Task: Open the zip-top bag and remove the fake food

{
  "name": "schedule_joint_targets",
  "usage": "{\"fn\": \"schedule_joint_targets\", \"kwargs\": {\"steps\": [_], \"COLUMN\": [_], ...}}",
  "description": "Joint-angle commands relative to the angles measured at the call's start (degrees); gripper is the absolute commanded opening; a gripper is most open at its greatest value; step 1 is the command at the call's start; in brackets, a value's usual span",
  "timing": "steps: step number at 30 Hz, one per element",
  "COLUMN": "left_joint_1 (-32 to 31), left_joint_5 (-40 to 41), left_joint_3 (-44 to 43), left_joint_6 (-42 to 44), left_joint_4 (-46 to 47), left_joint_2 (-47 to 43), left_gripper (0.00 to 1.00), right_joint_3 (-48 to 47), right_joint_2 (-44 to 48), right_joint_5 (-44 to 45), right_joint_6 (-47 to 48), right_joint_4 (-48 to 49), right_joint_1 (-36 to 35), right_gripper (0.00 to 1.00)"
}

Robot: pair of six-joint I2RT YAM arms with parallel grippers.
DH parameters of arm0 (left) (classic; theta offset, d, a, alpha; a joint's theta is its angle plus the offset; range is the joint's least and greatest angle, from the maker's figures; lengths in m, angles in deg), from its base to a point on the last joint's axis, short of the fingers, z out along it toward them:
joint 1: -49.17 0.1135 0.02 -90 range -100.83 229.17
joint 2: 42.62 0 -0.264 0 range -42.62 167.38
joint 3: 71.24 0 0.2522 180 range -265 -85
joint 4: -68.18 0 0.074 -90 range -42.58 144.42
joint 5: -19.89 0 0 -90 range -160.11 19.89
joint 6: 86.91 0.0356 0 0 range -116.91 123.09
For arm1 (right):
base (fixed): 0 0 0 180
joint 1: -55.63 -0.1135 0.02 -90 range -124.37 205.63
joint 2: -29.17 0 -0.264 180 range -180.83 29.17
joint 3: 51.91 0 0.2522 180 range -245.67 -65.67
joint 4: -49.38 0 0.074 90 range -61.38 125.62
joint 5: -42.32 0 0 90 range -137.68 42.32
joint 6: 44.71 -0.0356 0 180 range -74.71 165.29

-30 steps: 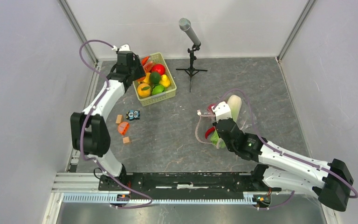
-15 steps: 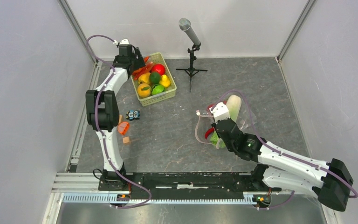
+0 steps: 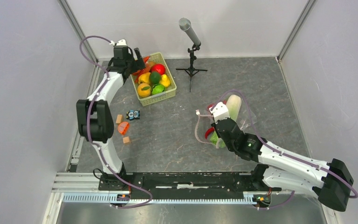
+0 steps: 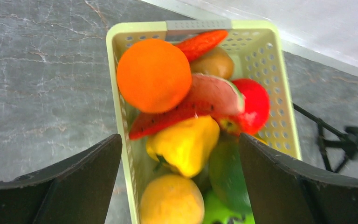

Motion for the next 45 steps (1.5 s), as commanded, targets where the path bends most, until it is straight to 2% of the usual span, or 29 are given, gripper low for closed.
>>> {"fn": "schedule_joint_targets", "kwargs": {"steps": [1, 6, 11, 16, 20, 27, 35, 40, 45], "left_joint_1": [-2.6, -8.8, -17.8, -27.5, -33.9, -42.9, -51.2, -53.7, -55.8], "left_joint_5": [-5.6, -9.3, -10.0, -10.0, -9.8, -7.6, -2.4, -0.6, 3.0], "left_joint_3": [7.6, 19.2, 29.7, 38.5, 42.9, 43.6, 40.4, 39.5, 37.5], "left_joint_6": [-2.5, -5.7, -9.0, -14.7, -18.5, -20.2, -21.0, -21.9, -21.0], "left_joint_4": [0.8, 0.8, 0.8, 2.3, 4.9, 8.9, 16.0, 19.7, 21.5], "left_joint_2": [-13.7, -25.7, -37.0, -45.9, -48.8, -45.7, -34.5, -26.3, -20.3], "left_gripper": [0.99, 0.97, 0.94, 0.84, 0.76, 0.66, 0.54, 0.46, 0.44], "right_joint_3": [-2.3, -2.8, -3.7, -3.4, -2.4, -1.3, -1.6, -1.4, -1.2], "right_joint_2": [1.1, 0.9, 1.1, 1.2, 1.1, 0.2, -1.3, -0.9, -0.9], "right_joint_5": [0.0, -0.2, -0.7, -1.6, -2.9, -4.9, -5.8, -6.0, -6.7], "right_joint_6": [1.7, 2.7, 3.4, 3.2, 2.3, 0.3, -1.4, -2.7, -3.2], "right_joint_4": [1.7, 2.4, 2.6, 2.6, 2.7, 2.6, 2.2, 1.8, 0.9], "right_joint_1": [0.3, 0.2, 0.3, 0.3, 0.2, 0.3, 0.3, 0.2, 0.2], "right_gripper": [0.0, 0.0, 0.0, 0.0, 0.0, 0.0, 0.0, 0.0, 0.0]}}
